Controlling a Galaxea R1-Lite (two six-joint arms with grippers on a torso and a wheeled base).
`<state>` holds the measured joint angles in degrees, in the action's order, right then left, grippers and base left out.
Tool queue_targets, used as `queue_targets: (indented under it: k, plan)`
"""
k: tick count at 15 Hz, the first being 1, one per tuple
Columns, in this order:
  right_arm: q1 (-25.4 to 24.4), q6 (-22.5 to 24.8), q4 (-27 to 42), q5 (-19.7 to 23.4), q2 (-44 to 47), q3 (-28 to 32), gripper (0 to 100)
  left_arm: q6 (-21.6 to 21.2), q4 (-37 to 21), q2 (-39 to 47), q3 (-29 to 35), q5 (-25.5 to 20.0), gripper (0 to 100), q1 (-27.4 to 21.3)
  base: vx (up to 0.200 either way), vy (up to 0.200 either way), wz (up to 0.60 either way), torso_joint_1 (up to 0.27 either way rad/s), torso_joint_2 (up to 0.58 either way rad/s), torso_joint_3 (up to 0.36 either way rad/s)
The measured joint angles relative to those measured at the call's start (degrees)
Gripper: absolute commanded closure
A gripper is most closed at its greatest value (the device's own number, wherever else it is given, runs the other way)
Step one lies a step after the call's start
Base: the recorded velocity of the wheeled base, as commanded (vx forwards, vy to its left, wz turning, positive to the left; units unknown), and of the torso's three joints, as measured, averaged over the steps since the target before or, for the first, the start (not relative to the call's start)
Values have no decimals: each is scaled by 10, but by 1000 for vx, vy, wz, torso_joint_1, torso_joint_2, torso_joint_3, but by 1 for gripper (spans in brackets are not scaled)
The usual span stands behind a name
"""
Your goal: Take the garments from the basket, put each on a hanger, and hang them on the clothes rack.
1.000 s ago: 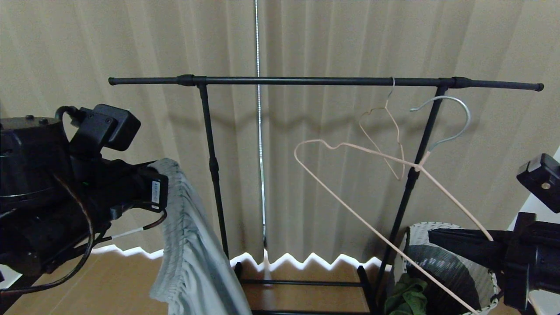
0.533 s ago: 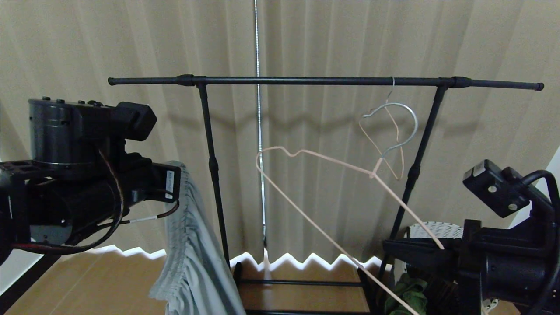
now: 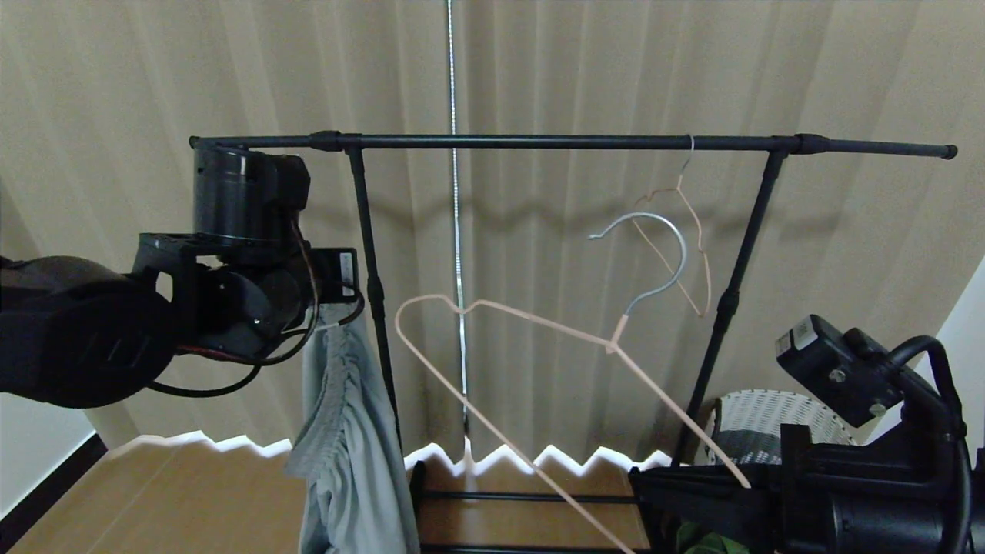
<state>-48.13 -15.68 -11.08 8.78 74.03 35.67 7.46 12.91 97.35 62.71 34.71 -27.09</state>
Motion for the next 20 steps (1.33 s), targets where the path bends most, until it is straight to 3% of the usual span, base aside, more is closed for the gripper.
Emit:
queue_targets:
  k: [4, 8, 20]
  plan:
    - [-40, -12, -28, 1, 31, 7, 100, -1, -2, 20, 27, 4, 100, -19, 0, 0, 0, 0, 0, 0]
    - [-51, -13, -43, -5, 73, 21, 100, -6, -5, 21, 29, 12, 100, -22, 0, 0, 0, 0, 0, 0]
    - [-9, -14, -41, -99, 128, 46, 100, -63, -26, 3, 16, 48, 100, -18, 0, 0, 0, 0, 0, 0]
